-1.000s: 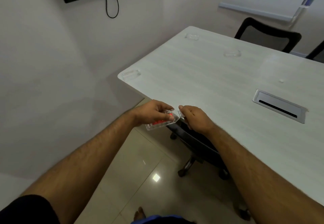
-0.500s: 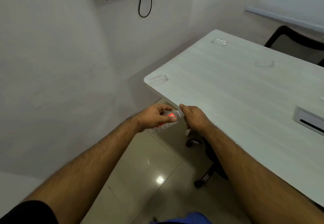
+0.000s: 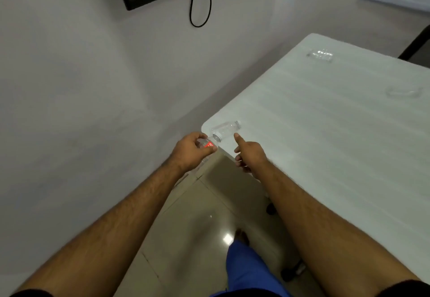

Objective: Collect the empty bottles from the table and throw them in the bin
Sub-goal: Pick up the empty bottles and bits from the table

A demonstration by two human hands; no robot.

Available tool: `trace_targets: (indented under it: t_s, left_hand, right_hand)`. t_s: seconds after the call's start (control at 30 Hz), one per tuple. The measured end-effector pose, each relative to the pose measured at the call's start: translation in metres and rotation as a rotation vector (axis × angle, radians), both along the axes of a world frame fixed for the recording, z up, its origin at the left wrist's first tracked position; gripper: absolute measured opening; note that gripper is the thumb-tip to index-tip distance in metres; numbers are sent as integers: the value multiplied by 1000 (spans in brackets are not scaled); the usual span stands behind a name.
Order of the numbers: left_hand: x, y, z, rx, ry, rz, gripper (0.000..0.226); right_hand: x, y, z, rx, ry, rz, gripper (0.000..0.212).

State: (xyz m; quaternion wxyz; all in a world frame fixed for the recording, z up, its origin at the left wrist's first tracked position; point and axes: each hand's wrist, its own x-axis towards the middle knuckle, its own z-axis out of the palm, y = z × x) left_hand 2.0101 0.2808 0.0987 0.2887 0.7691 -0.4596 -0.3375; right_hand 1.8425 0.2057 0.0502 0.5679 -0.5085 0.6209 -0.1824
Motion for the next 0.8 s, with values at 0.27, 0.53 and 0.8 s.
trace_targets:
  t_s: [0.27, 0.53, 0.8]
  left_hand:
    - [46, -128, -27, 65, 18, 113, 55]
    - [72, -188, -65, 117, -5, -41, 55]
    - [98, -219, -91, 174, 37, -253, 56]
  right_hand:
    - [48, -100, -52, 105, 175, -75, 68]
    - [91, -127, -85, 347, 182, -348, 86]
    - [115, -132, -79, 284, 348, -374, 61]
